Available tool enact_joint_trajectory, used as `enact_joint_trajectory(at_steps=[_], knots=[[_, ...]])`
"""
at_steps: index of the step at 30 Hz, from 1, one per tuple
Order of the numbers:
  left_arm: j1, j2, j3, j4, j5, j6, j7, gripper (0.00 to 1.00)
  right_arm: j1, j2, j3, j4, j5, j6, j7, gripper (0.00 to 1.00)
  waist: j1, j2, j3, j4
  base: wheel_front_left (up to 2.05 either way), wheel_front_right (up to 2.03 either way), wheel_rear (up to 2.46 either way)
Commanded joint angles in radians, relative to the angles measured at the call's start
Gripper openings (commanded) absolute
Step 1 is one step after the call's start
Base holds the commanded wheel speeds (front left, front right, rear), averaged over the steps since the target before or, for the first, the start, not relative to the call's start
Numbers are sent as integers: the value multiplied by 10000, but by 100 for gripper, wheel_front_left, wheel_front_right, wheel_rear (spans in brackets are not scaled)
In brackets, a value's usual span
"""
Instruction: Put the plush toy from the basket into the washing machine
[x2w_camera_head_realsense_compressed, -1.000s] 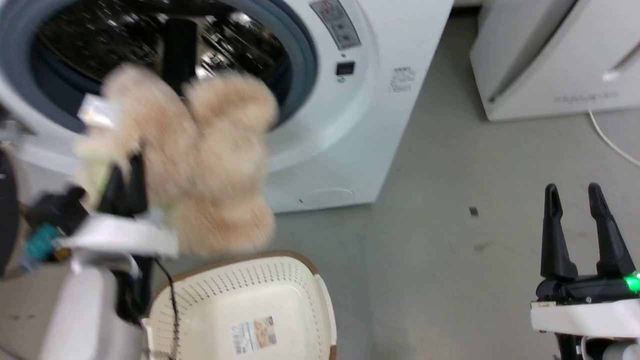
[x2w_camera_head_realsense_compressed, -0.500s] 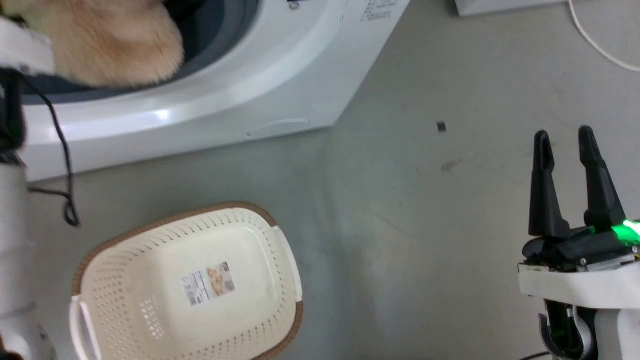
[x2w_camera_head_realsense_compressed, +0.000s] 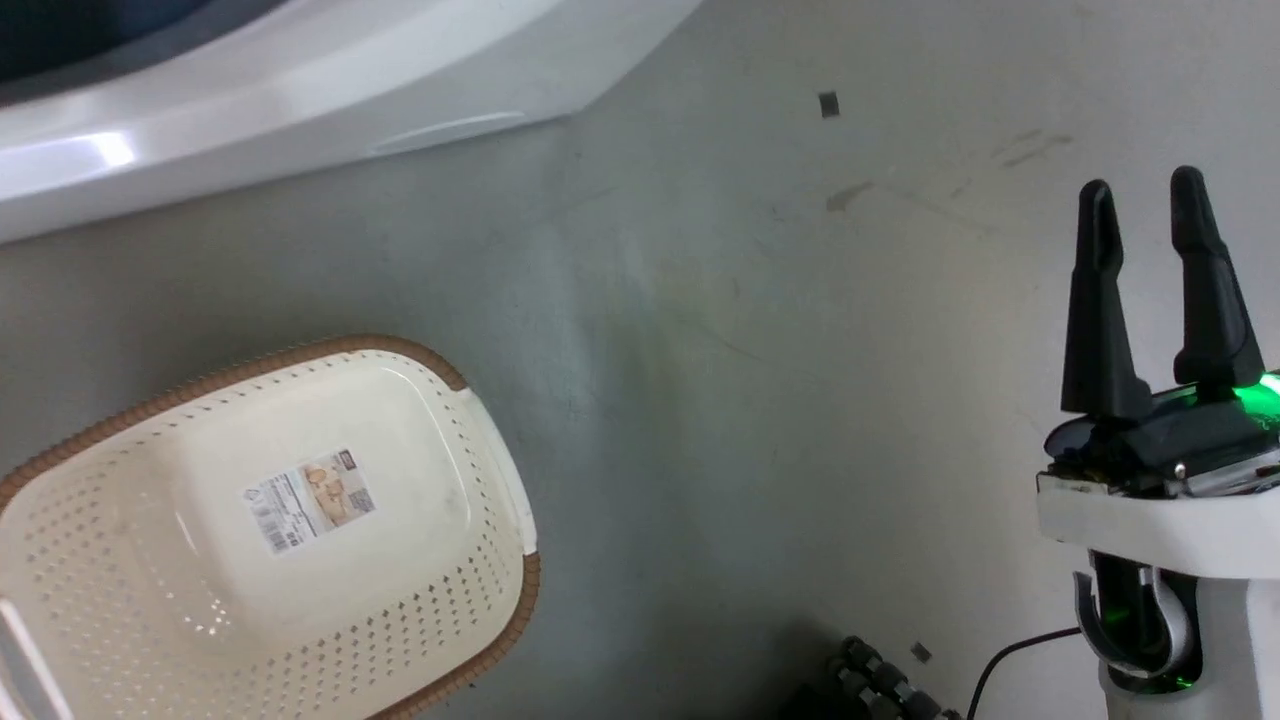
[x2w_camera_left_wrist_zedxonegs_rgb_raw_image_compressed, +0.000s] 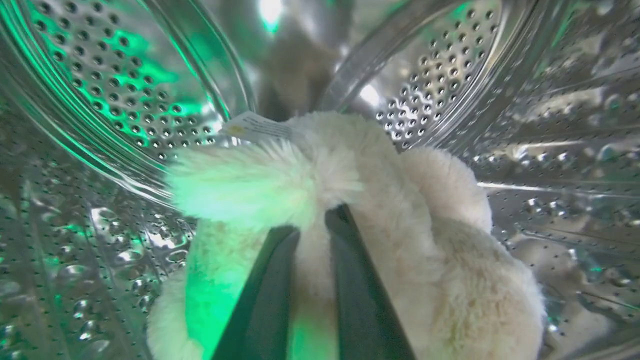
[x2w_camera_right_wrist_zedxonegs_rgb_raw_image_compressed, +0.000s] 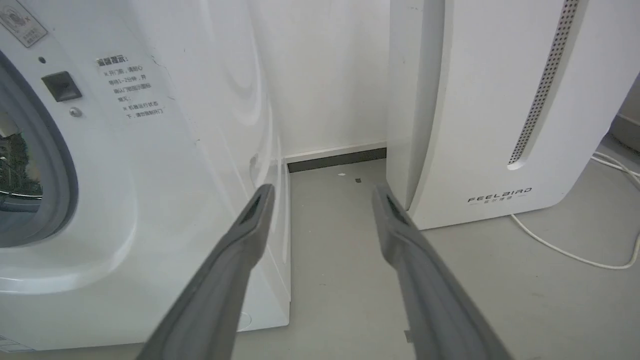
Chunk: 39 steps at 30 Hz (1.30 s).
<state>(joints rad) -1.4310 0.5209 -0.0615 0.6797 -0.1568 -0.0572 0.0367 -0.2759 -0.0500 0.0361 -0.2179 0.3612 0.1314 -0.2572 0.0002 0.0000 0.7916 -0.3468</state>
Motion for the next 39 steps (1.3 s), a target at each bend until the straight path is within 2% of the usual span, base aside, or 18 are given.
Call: enact_joint_trajectory(at_steps=[1,9,15,16,17,23,29,35,39], knots=[[-383,83,-87,230,115,-55,27,0,-190,-3,-14,-58,128,-7,-46,100,-2,0,290,-187,0,0,0],[-1068,103,-670,2035,170,-443,588,0,-278,-3,-66,-16,205,-7,-46,100,-2,0,490,-122,0,0,0],[-954,-1,-926,2699,41,-585,421,0,-386,-3,-163,37,104,-7,-46,100,-2,0,336,83,0,0,0],[-916,-14,-965,2790,43,-591,275,62,-405,-3,-195,46,69,-7,-46,100,-2,0,260,133,0,0,0],[-862,-61,-977,2894,6,-598,121,100,-412,-3,-227,65,25,-7,-46,100,-2,0,163,191,0,0,0],[-114,-539,-1027,3498,-602,-698,-856,100,-257,-3,-170,220,-458,-7,-46,100,-2,0,-905,657,0,0,0],[1293,-1061,-1408,3845,-1049,-728,-2090,100,87,-3,-152,438,-996,-7,-46,100,-2,0,-2575,1254,0,0,0],[3046,-1573,-1861,3345,-1660,-732,-2848,100,757,-3,-144,611,-1631,-7,-46,100,-2,0,-4260,1856,0,0,0],[4369,-1784,-1627,2225,-1962,-723,-2973,100,1282,-3,-272,716,-1872,-7,-46,100,-2,0,-5123,2232,0,0,0]])
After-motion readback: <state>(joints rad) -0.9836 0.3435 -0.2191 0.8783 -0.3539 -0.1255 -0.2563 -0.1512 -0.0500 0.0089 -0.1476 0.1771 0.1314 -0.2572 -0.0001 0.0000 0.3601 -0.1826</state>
